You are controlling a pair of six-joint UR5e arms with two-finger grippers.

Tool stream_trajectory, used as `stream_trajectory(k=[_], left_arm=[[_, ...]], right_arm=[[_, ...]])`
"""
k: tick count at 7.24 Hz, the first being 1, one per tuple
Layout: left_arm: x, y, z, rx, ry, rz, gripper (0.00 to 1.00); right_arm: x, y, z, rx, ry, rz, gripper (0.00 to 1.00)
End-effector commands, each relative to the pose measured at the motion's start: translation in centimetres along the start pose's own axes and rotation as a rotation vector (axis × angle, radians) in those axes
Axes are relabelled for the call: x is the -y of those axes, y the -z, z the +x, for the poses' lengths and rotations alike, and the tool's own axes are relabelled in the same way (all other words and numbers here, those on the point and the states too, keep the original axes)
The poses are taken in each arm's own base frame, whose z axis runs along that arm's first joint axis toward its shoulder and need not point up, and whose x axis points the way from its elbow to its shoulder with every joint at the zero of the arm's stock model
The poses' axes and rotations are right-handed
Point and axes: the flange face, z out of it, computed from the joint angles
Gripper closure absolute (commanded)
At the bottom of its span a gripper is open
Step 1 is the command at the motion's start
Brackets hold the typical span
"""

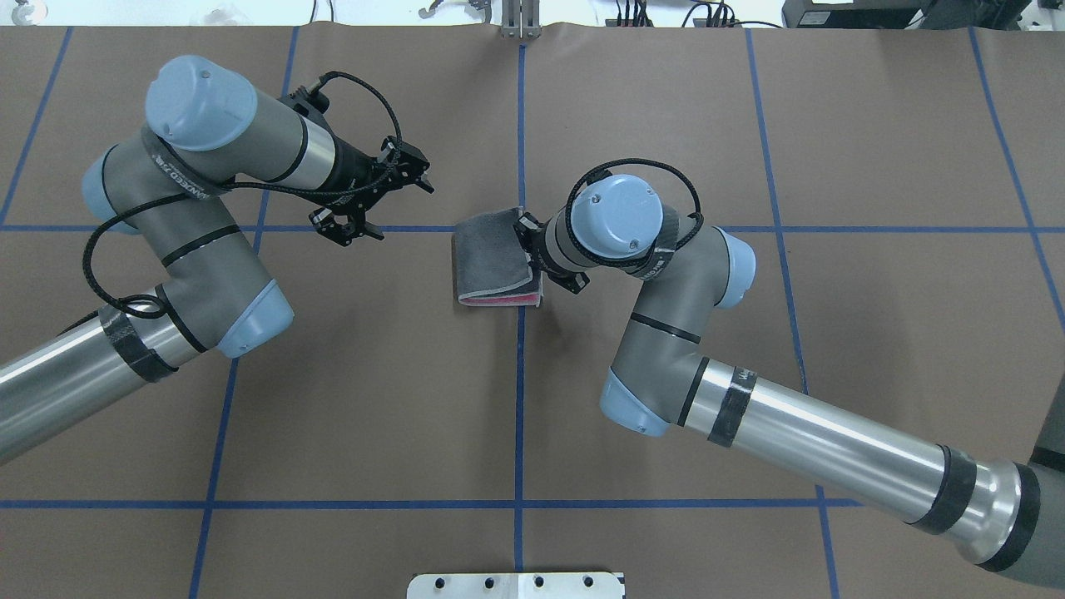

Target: Fold towel twice with both arms

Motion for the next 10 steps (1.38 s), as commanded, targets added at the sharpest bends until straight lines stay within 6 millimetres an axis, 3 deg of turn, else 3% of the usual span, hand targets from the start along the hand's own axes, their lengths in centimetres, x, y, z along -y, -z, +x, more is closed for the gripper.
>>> stream_trajectory(k=[1, 4, 10], left_arm=[[-0.1, -0.1, 0.0, 0.001, 0.001, -0.001, 0.00], [0.0, -0.2, 0.1, 0.003, 0.006, -0.001, 0.00], [-0.1, -0.2, 0.2, 0.001, 0.007, -0.001, 0.00]], right_arm=[[-0.2, 0.3, -0.1, 0.005, 0.002, -0.003, 1.00], [-1.1, 2.8, -0.9, -0.005, 0.001, 0.000, 1.00], [-1.0, 3.7, 0.4, -0.012, -0.002, 0.010, 1.00]])
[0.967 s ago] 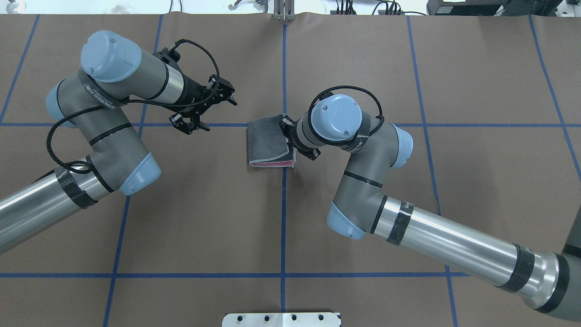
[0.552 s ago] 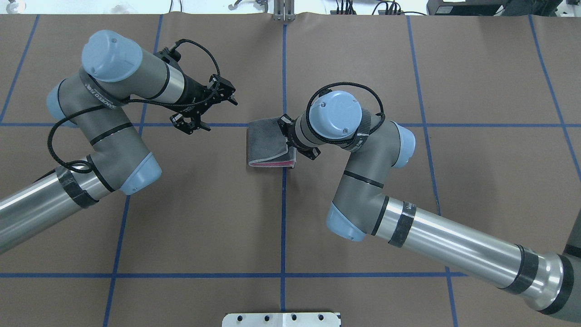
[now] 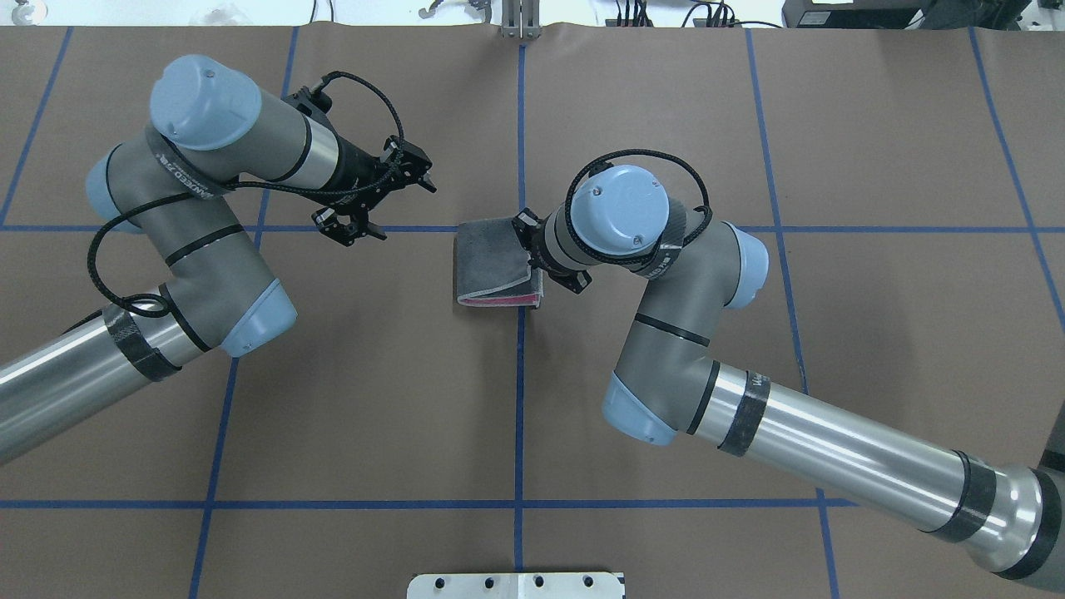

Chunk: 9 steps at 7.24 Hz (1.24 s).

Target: Fold towel twice with both arms

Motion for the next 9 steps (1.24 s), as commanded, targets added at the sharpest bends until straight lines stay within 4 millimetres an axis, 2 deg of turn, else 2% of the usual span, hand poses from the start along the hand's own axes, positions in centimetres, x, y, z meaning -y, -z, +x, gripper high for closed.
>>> stream_trajectory(k=[1, 3, 8, 9], left_arm=[[0.0, 0.0, 0.0, -0.001, 0.000, 0.000, 0.00], [0.0, 0.0, -0.1, 0.001, 0.000, 0.000, 0.00], [0.0, 0.0, -0.1, 0.001, 0.000, 0.000, 0.00], [0.0, 0.0, -0.1, 0.001, 0.000, 0.000, 0.00]], right_arm=[[-0.9, -0.2, 0.4, 0.001, 0.004, 0.001, 0.99], [-2.5, -1.0, 1.1, -0.003, 0.017, 0.010, 0.91], [-2.1, -1.0, 1.7, -0.008, 0.019, 0.010, 0.78], [-2.0, -1.0, 1.8, -0.009, 0.021, 0.011, 0.39]])
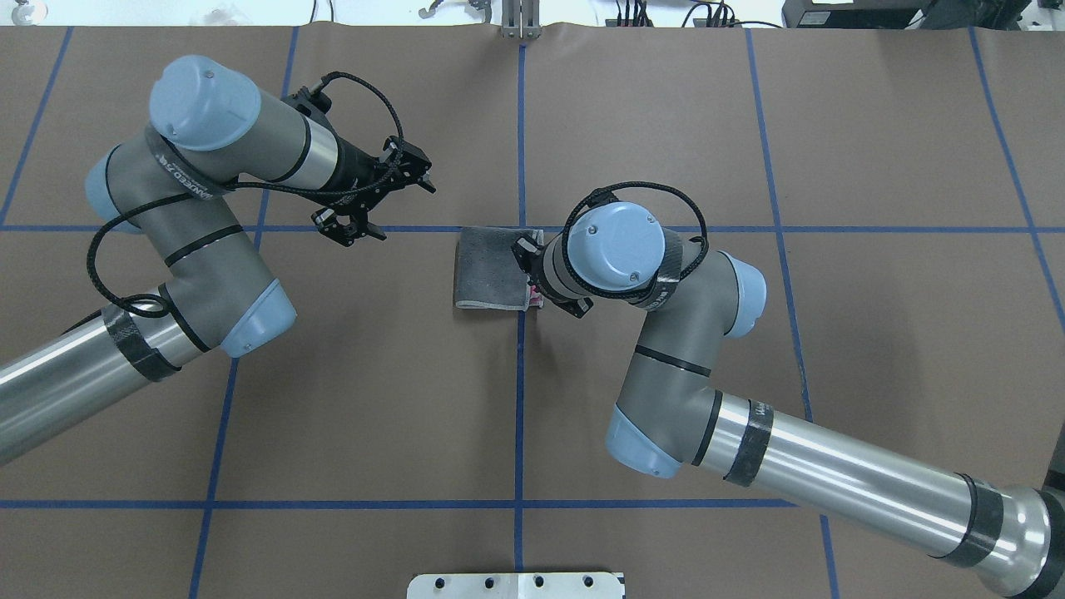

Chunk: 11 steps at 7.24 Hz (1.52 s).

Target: Fold towel twice with both arms

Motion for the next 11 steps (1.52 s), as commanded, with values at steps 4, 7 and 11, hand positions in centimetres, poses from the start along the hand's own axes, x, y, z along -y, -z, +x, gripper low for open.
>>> stream_trajectory(k=[4, 7, 11], left_arm=[[0.0, 0.0, 0.0, 0.000, 0.000, 0.000, 0.00], [0.0, 0.2, 0.1, -0.002, 0.000, -0.001, 0.00], [0.0, 0.5, 0.2, -0.007, -0.001, 0.001, 0.01]], right_arm=[[-1.4, 0.5, -0.2, 0.012, -0.098, -0.019, 0.00], [-4.5, 0.0, 0.1, 0.026, -0.256, -0.015, 0.17], [-4.7, -0.6, 0.4, 0.024, -0.317, 0.000, 0.39]])
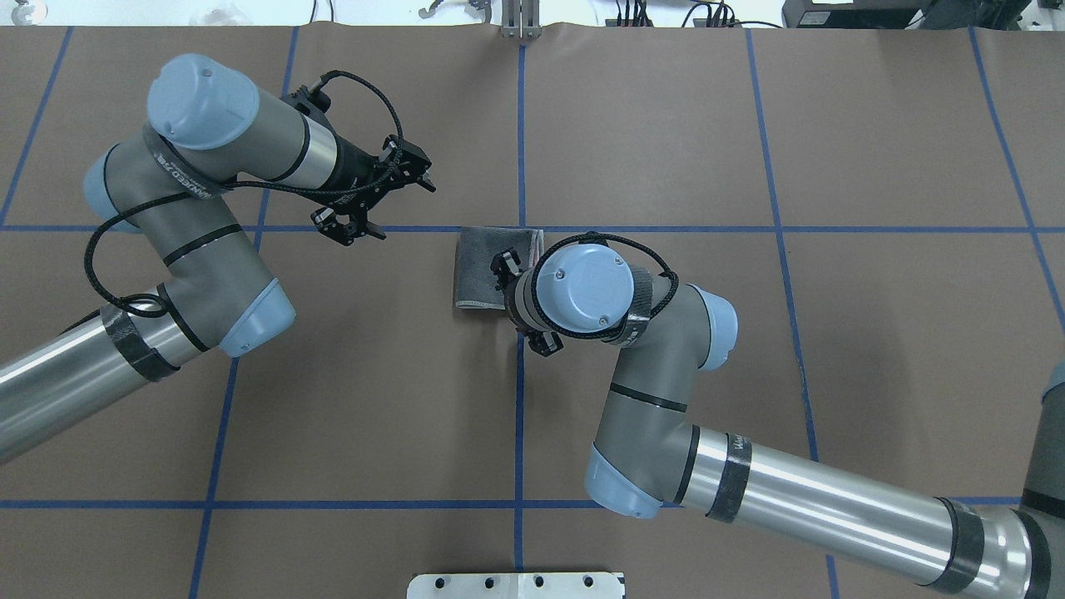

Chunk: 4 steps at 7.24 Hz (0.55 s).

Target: Fold towel twice with both arms

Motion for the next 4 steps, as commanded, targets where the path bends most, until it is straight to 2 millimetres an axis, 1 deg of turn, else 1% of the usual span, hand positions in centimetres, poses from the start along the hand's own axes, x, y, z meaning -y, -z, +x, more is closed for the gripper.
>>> stream_trajectory(k=[1, 2, 4], left_arm=[[0.14, 0.38, 0.08, -0.005, -0.002, 0.000, 0.01], [0.05, 0.79, 0.29, -0.011, -0.004, -0.003, 0.01], [0.01, 0.85, 0.33, -0.012, -0.004, -0.004, 0.01]], right_arm=[[0.33, -0.19, -0.17, 0.026, -0.012, 0.030, 0.39], [0.56, -0.47, -0.26, 0.036, -0.016, 0.048, 0.39], [0.80, -1.05, -0.13, 0.030, -0.011, 0.059, 0.38]])
